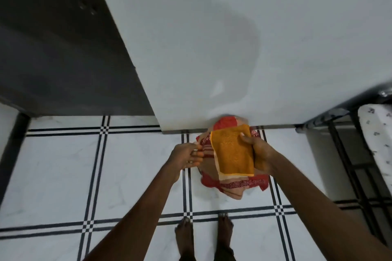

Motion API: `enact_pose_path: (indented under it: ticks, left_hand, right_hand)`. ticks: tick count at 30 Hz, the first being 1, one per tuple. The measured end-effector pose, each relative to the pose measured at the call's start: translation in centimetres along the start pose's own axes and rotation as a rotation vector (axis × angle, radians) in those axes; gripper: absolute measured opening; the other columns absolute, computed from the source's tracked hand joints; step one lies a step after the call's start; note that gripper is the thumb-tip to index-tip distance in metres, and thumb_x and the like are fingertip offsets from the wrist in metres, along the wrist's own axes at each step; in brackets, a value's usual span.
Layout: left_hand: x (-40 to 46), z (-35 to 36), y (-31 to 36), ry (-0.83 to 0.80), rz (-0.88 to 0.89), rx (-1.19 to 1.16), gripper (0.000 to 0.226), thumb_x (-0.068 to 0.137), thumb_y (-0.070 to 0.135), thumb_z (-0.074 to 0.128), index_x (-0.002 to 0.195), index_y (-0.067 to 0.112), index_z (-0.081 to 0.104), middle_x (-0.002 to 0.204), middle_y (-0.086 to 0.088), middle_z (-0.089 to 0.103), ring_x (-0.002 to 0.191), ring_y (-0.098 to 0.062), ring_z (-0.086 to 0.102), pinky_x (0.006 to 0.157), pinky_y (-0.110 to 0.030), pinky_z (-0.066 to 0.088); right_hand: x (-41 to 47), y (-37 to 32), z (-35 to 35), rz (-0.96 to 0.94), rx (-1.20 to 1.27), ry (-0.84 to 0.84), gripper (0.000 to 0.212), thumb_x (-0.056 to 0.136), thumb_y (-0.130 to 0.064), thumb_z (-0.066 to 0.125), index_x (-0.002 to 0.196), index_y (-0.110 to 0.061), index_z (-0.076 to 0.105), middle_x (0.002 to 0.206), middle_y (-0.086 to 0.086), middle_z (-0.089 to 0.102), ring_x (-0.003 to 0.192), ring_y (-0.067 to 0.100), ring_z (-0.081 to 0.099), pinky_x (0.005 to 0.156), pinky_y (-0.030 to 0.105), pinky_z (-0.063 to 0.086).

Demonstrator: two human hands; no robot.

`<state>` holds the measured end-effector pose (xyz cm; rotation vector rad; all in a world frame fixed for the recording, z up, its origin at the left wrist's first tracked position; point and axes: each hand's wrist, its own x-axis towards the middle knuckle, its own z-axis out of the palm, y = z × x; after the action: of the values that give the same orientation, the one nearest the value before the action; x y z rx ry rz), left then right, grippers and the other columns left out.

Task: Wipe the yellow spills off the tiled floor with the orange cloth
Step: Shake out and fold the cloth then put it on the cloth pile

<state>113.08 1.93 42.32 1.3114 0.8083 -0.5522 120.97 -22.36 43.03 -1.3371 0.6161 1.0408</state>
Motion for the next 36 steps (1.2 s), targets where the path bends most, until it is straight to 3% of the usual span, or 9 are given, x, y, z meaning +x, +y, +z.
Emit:
enact_pose_path:
  ticks: [3,7,13,16,20,23,27,32,36]
  left_hand:
    - [8.2,1.8,-3.2,-0.011,-0.080,0.056,0.034,0.100,0.026,0.059,0.122,0.001,0.067,0.112,-0.021,0.074,0.097,-0.030,0.074,0.092,-0.041,0.060]
    - [17.5,4.4,-7.2,0.000,-0.183,0.132,0.039,0.097,0.030,0.065,0.126,0.003,0.062,0.114,-0.019,0.074,0.103,-0.033,0.073,0.096,-0.047,0.058]
    - [27.9,8.4,-12.2,0.052,-0.165,0.218,0.026,0.096,0.014,0.065,0.121,0.008,0.062,0.105,-0.011,0.072,0.092,-0.025,0.072,0.082,-0.037,0.062]
    - [30.6,9.5,-14.3,0.171,-0.051,0.411,0.017,0.096,0.019,0.064,0.112,0.020,0.069,0.099,-0.002,0.074,0.088,-0.024,0.075,0.084,-0.043,0.063]
    - [31.2,10.0,-15.6,0.181,-0.027,0.522,0.011,0.088,0.031,0.060,0.094,0.039,0.064,0.106,-0.001,0.075,0.098,-0.027,0.073,0.092,-0.051,0.058]
    - [30.4,10.8,-15.0,0.203,-0.027,0.590,0.017,0.089,0.027,0.060,0.083,0.041,0.054,0.109,-0.008,0.073,0.103,-0.032,0.070,0.097,-0.055,0.054]
    - [29.6,12.2,-14.9,0.185,0.096,0.793,0.010,0.105,0.025,0.050,0.106,0.019,0.059,0.100,-0.003,0.067,0.088,-0.015,0.060,0.096,-0.031,0.053]
    - [27.1,13.5,-13.0,0.215,0.146,0.876,0.024,0.102,0.018,0.054,0.123,0.012,0.064,0.118,-0.002,0.070,0.094,-0.014,0.060,0.076,-0.010,0.040]
    - [23.0,14.5,-8.7,0.172,0.205,0.843,0.035,0.100,0.026,0.059,0.135,0.019,0.058,0.132,0.000,0.066,0.116,-0.023,0.064,0.091,-0.027,0.048]
  right_hand:
    - [8.4,1.6,-2.8,0.034,-0.012,0.051,0.065,0.092,-0.047,0.070,0.145,-0.017,0.047,0.135,0.017,0.066,0.121,0.045,0.064,0.102,0.064,0.052]
    - [17.7,3.4,-6.1,0.069,-0.012,0.045,0.052,0.095,-0.042,0.067,0.138,-0.017,0.051,0.131,0.015,0.067,0.117,0.040,0.066,0.082,0.051,0.059]
    - [28.9,7.4,-12.8,0.035,-0.256,0.261,0.024,0.094,-0.029,0.072,0.112,-0.015,0.063,0.129,0.012,0.067,0.102,0.031,0.067,0.094,0.050,0.057]
    - [30.9,10.1,-15.8,-0.103,-0.474,0.413,0.025,0.102,-0.020,0.061,0.121,-0.006,0.068,0.119,0.014,0.069,0.102,0.034,0.066,0.093,0.051,0.057]
    - [31.3,11.0,-18.1,-0.172,-0.614,0.448,0.022,0.098,-0.012,0.064,0.116,-0.006,0.073,0.117,0.016,0.074,0.107,0.039,0.069,0.097,0.059,0.056]
    - [30.8,11.1,-18.3,-0.178,-0.696,0.461,0.013,0.094,-0.001,0.062,0.098,0.000,0.075,0.099,0.019,0.076,0.093,0.040,0.071,0.086,0.051,0.061]
    - [29.1,11.6,-17.5,-0.203,-0.669,0.486,0.016,0.094,0.000,0.063,0.082,-0.011,0.062,0.081,0.006,0.067,0.079,0.026,0.066,0.064,0.025,0.050]
    - [27.5,11.1,-17.1,-0.262,-0.671,0.523,0.016,0.097,-0.014,0.063,0.082,-0.017,0.058,0.075,-0.001,0.063,0.074,0.022,0.063,0.065,0.026,0.048]
    - [23.6,7.6,-16.0,-0.326,-0.770,0.492,0.004,0.100,-0.022,0.059,0.097,-0.020,0.060,0.079,-0.006,0.064,0.069,0.011,0.060,0.058,0.021,0.037]
